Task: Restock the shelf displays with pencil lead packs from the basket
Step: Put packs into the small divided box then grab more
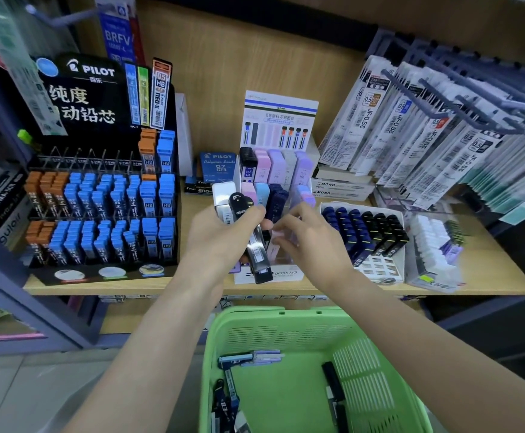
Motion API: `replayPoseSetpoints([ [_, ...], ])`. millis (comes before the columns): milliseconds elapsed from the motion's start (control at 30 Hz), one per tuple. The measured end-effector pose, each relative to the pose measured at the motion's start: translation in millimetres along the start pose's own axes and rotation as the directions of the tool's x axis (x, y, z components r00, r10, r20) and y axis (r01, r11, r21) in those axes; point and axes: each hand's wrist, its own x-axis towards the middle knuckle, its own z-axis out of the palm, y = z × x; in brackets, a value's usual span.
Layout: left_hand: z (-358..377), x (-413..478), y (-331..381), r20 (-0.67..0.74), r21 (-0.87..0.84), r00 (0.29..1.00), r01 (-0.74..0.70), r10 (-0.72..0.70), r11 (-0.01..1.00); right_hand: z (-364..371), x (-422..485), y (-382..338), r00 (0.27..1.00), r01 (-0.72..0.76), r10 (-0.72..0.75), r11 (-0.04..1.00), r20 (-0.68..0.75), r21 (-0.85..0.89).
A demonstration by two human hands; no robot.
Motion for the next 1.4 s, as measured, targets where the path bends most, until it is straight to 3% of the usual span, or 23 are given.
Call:
replayPoseSetpoints([
  [200,0,0,0,-0.020,-0.031,1.000,-0.005,0.005,1.000,-4,1,-7,0.997,-0.081,0.080,0.994,-0.010,-0.073],
  [333,1,0,-3,-0.028,-0.034,0.999,-0.026,0.025,0.999,-28,-2,-24,0.955,-0.293,0.290,0.900,0.059,0.323],
  [400,1,2,-4,-0.042,-0.056,0.998,-0.045,0.042,0.997,-46,-6,-38,0.930,-0.362,0.328,0.742,0.165,0.565],
  [467,2,2,-6,-0.056,-0.077,0.997,-0.055,0.051,0.996,-59,-13,-49,0.894,-0.447,0.300,0.579,0.332,0.681],
  [533,4,2,-7,-0.063,-0.103,0.996,-0.061,0.055,0.993,-64,-18,-54,0.873,-0.486,0.273,0.561,0.405,0.670],
  [633,6,-2,-9,-0.048,-0.105,0.996,-0.084,0.080,0.991,-66,-19,-60,0.865,-0.499,0.295,0.588,0.405,0.637],
  [833,7,-4,-12,0.006,-0.088,0.994,-0.109,0.110,0.990,-79,-23,-65,0.845,-0.535,0.312,0.516,0.435,0.669],
  [1133,18,-20,-7,0.146,-0.104,0.978,-0.134,0.148,0.986,-99,-38,-57,0.783,-0.611,0.329,0.253,0.527,0.750],
  [1300,27,-30,-5,0.225,-0.088,0.962,-0.139,0.155,0.986,-105,-48,-42,0.796,-0.588,0.380,0.305,0.470,0.749],
  [1400,33,-30,-8,0.237,-0.026,0.962,-0.134,0.136,0.991,-112,-55,-27,0.790,-0.589,0.399,0.285,0.465,0.756],
])
